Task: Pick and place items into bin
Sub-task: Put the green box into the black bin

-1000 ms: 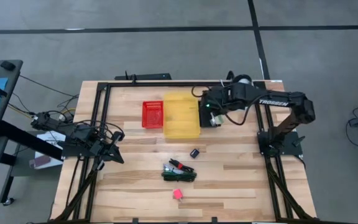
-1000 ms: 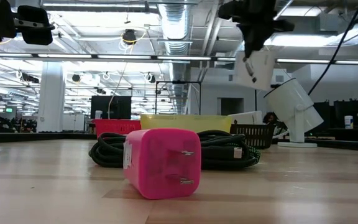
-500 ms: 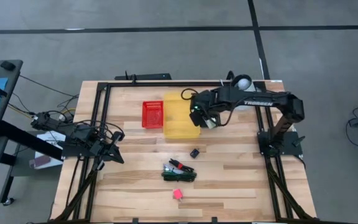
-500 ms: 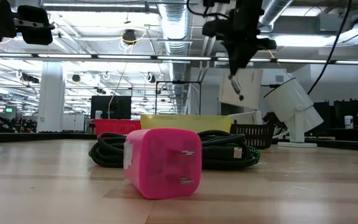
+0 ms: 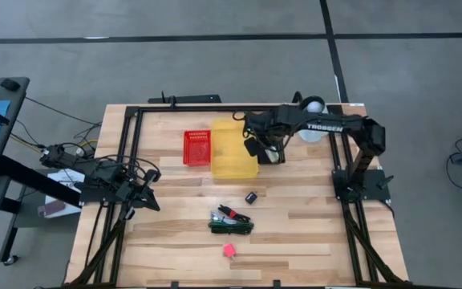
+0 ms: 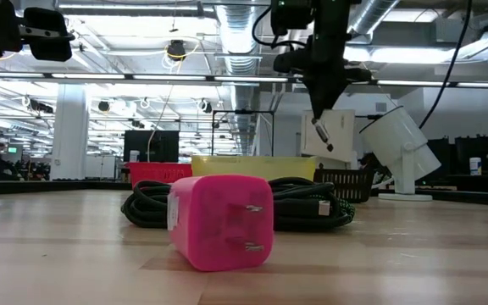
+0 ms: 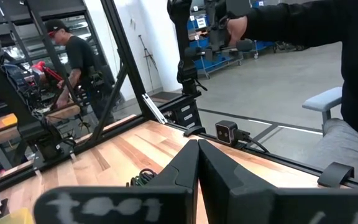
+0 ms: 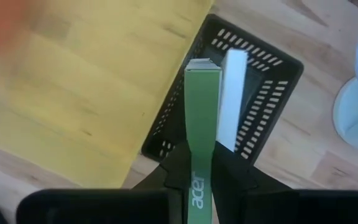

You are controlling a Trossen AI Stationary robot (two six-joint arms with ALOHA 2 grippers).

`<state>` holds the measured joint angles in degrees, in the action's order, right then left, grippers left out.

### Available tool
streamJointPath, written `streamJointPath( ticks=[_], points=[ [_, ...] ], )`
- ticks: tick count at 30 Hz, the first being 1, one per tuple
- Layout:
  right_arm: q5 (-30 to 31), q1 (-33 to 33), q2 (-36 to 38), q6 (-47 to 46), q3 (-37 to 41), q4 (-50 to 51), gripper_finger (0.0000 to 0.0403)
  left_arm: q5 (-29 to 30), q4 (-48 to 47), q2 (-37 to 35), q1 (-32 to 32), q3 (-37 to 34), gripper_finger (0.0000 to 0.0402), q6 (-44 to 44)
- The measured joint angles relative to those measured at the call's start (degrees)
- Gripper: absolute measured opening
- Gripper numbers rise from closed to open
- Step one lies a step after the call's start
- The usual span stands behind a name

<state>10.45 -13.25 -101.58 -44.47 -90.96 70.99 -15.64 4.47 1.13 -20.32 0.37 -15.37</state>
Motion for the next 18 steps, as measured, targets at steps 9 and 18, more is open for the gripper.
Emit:
streamJointPath(
  ticks=[9, 18],
  points=[
    [0.0, -2.8, 0.0, 2.2, 0.0, 0.0, 0.0046, 0.0, 0.0, 0.0, 0.0, 0.0, 0.0000, 0.0],
    [-0.1, -3.0, 0.0, 3.0, 0.0, 0.1, 0.0055, 0.0, 0.0, 0.0, 0.0, 0.0, 0.0000, 0.0]
  ],
)
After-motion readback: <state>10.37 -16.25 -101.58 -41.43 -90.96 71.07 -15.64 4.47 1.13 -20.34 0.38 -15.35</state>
